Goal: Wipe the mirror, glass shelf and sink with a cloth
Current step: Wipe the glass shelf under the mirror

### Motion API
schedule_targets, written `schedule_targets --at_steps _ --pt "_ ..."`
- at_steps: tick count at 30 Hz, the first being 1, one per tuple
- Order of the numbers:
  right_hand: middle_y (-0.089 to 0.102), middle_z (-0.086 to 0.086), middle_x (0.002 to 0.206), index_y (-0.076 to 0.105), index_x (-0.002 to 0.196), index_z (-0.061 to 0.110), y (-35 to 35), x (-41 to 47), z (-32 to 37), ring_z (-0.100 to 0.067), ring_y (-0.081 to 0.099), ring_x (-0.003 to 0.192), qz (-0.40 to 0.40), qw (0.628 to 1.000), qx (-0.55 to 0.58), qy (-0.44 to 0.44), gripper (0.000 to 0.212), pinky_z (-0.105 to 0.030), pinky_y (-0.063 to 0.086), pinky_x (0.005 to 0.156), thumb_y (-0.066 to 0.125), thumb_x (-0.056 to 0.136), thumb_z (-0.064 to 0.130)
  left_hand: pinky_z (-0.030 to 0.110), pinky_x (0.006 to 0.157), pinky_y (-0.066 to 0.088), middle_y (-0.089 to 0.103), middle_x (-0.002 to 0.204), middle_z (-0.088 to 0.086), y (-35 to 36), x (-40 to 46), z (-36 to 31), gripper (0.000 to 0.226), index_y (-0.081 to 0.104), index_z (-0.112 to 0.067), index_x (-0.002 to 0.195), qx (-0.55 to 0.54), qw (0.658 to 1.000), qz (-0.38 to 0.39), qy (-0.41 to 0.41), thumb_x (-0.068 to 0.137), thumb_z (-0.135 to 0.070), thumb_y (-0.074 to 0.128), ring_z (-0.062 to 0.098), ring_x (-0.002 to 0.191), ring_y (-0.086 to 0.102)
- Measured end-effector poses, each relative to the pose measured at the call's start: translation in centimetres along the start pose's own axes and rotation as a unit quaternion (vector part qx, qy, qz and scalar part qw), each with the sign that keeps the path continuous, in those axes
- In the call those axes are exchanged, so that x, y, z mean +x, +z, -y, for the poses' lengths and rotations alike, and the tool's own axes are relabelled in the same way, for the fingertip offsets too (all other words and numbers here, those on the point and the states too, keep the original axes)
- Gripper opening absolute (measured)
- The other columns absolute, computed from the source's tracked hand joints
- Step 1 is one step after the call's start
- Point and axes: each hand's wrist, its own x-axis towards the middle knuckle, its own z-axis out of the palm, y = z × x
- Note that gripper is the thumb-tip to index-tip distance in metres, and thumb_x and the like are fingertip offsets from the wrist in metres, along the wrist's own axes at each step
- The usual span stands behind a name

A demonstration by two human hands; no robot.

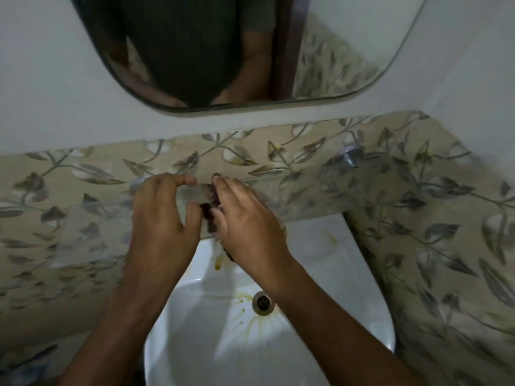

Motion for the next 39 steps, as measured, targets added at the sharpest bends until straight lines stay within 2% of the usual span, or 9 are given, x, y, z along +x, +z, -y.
schedule_targets --at_steps 5,9,13,17,20,23,29,35,39 --pt "0.047 -0.004 0.146 0.039 0.149 0.019 -5.8 -0.7 -9.4 -0.023 0.047 0.130 -0.006 0.989 -0.061 0.138 0.051 -0.041 0.047 0.103 0.048 0.101 0.034 0.008 0.101 0.022 0.054 0.119 -0.003 2.0 0.5 -2.3 0.034 0.058 -0.020 0.119 -0.019 0.998 0.049 0.024 0.087 -0.007 0.060 0.016 0.119 0.046" --pt "0.043 -0.013 0.150 0.032 0.151 0.010 -9.2 -0.6 -13.8 -0.031 0.042 0.135 -0.032 0.951 -0.195 0.239 0.056 -0.042 0.038 0.108 0.044 0.103 0.036 0.019 0.097 0.029 0.056 0.115 -0.004 4.5 0.5 -4.8 0.032 0.059 -0.018 0.118 -0.021 0.995 0.087 0.046 0.088 -0.008 0.059 0.019 0.114 0.050" --pt "0.040 -0.015 0.153 0.032 0.151 0.007 -7.6 -1.0 -12.1 -0.031 0.034 0.143 -0.024 0.959 -0.218 0.182 0.056 -0.042 0.017 0.123 0.043 0.104 0.034 0.024 0.097 0.032 0.057 0.116 0.001 7.2 0.8 -8.3 0.033 0.060 -0.016 0.120 -0.034 0.987 0.128 0.088 0.087 -0.013 0.057 0.021 0.113 0.049" --pt "0.051 -0.016 0.144 0.042 0.145 0.004 -8.9 -0.8 -13.7 -0.029 0.042 0.139 -0.052 0.949 -0.255 0.177 0.050 -0.047 0.005 0.125 0.047 0.101 0.028 0.023 0.093 0.032 0.057 0.114 0.006 9.4 1.4 -11.3 0.034 0.060 -0.011 0.119 -0.035 0.978 0.158 0.132 0.085 -0.009 0.062 0.021 0.109 0.047" --pt "0.053 -0.021 0.139 0.045 0.141 0.000 -11.3 -0.2 -16.1 -0.033 0.043 0.135 -0.035 0.906 -0.319 0.275 0.046 -0.052 0.005 0.124 0.033 0.101 0.021 0.025 0.092 0.034 0.055 0.114 0.004 10.2 1.7 -12.4 0.037 0.059 -0.012 0.120 -0.039 0.974 0.170 0.145 0.084 -0.009 0.062 0.020 0.109 0.048" --pt "0.055 -0.029 0.131 0.045 0.137 -0.010 -11.9 0.9 -15.8 -0.040 0.048 0.128 -0.025 0.873 -0.348 0.341 0.064 -0.058 0.002 0.122 0.007 0.091 0.015 0.020 0.092 0.030 0.056 0.114 0.006 10.9 1.8 -12.7 0.036 0.059 -0.010 0.120 -0.029 0.973 0.171 0.154 0.085 -0.008 0.062 0.020 0.109 0.048" --pt "0.056 -0.027 0.131 0.039 0.142 -0.010 -10.8 -0.8 -14.7 -0.038 0.053 0.122 -0.001 0.877 -0.341 0.339 0.055 -0.058 0.003 0.122 0.039 0.102 0.028 0.017 0.093 0.029 0.054 0.114 0.001 11.0 1.9 -12.6 0.035 0.058 -0.013 0.120 -0.029 0.973 0.172 0.153 0.085 -0.010 0.062 0.017 0.109 0.047" --pt "0.061 -0.025 0.117 0.055 0.125 -0.007 -11.9 1.4 -15.4 -0.040 0.055 0.114 0.001 0.860 -0.351 0.370 0.042 -0.069 -0.001 0.117 0.034 0.100 0.019 0.014 0.093 0.027 0.054 0.115 -0.001 10.5 2.3 -12.3 0.036 0.059 -0.015 0.120 -0.034 0.977 0.160 0.136 0.085 -0.010 0.061 0.015 0.111 0.046" --pt "0.065 -0.024 0.108 0.058 0.120 -0.009 -11.1 -0.4 -14.2 -0.040 0.057 0.108 -0.047 0.847 -0.369 0.380 0.051 -0.071 0.005 0.116 0.021 0.092 0.011 0.015 0.095 0.027 0.054 0.117 -0.001 9.8 2.1 -11.8 0.036 0.058 -0.015 0.121 -0.036 0.978 0.162 0.126 0.086 -0.011 0.060 0.015 0.112 0.046"
